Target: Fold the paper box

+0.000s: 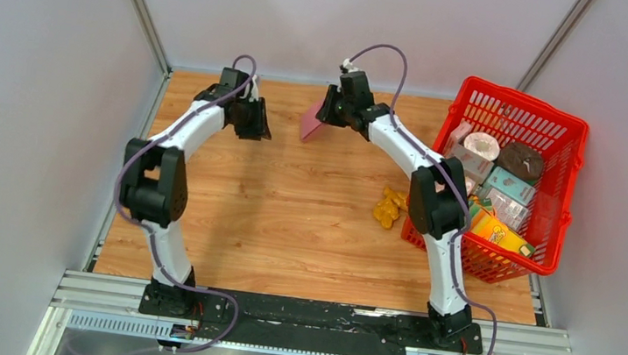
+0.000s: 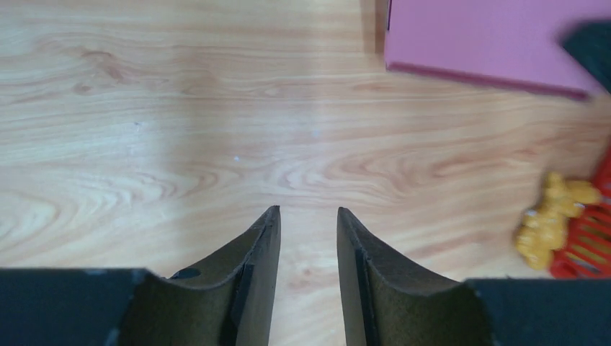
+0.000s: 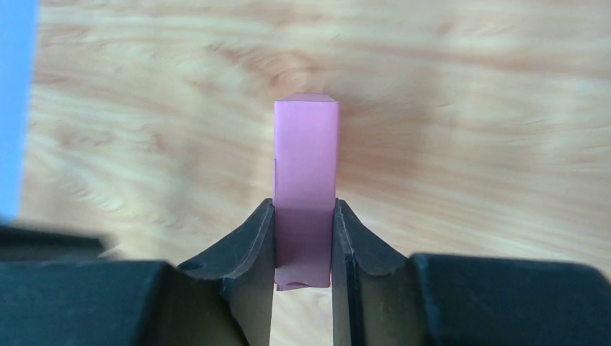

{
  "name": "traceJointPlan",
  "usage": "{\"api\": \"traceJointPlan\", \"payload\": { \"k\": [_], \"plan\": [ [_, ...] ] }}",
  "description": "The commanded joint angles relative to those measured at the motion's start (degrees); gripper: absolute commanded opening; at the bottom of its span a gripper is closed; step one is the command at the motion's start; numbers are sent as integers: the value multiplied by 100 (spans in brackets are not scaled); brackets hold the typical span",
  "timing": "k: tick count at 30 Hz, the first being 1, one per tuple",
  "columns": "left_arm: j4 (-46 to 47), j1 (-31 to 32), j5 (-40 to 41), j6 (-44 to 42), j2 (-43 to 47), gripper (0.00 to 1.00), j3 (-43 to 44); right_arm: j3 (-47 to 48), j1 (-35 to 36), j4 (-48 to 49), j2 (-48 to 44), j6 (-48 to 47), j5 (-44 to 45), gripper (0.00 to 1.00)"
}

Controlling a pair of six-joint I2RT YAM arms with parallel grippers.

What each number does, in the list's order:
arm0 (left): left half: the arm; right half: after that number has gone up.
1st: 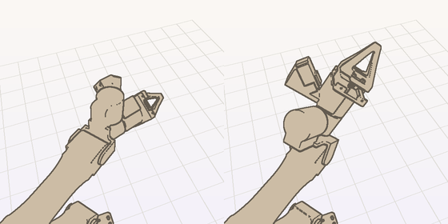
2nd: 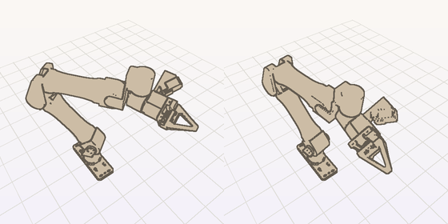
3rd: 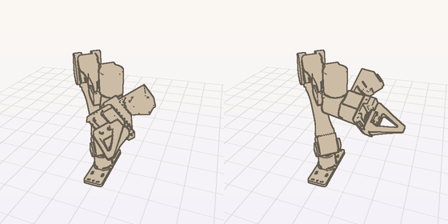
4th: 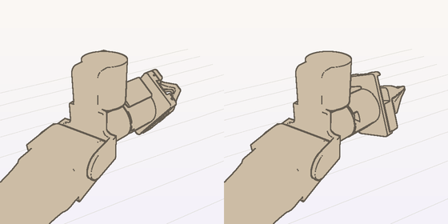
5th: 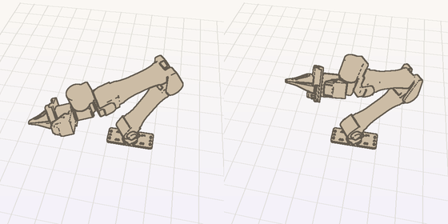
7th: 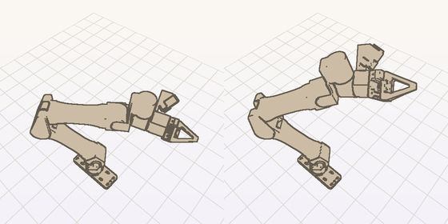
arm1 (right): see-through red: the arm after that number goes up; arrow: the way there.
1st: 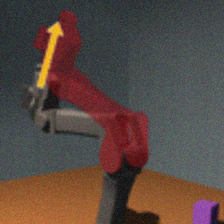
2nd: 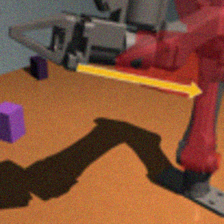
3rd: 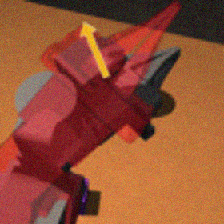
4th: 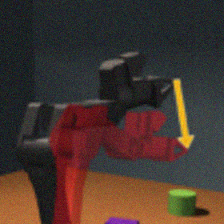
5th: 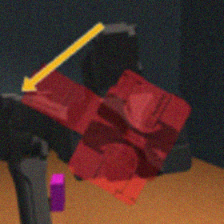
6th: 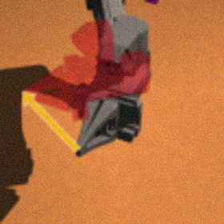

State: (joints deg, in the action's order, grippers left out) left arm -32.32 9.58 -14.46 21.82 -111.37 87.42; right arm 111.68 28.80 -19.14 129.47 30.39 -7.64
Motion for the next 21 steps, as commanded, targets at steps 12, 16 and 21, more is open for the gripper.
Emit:
{"api": "traceJointPlan", "payload": {
  "k": [12,16,21],
  "plan": [
    [753,219,-488,481,3086,43,-1657,2921,144,-1473,1378,-4082,5770,22],
    [762,360,-514,446,3235,43,-1816,2728,249,-488,1625,-5337,6589,25],
    [779,492,-567,446,3297,43,-1869,3087,284,-370,2291,-6054,6820,22]
  ]
}}
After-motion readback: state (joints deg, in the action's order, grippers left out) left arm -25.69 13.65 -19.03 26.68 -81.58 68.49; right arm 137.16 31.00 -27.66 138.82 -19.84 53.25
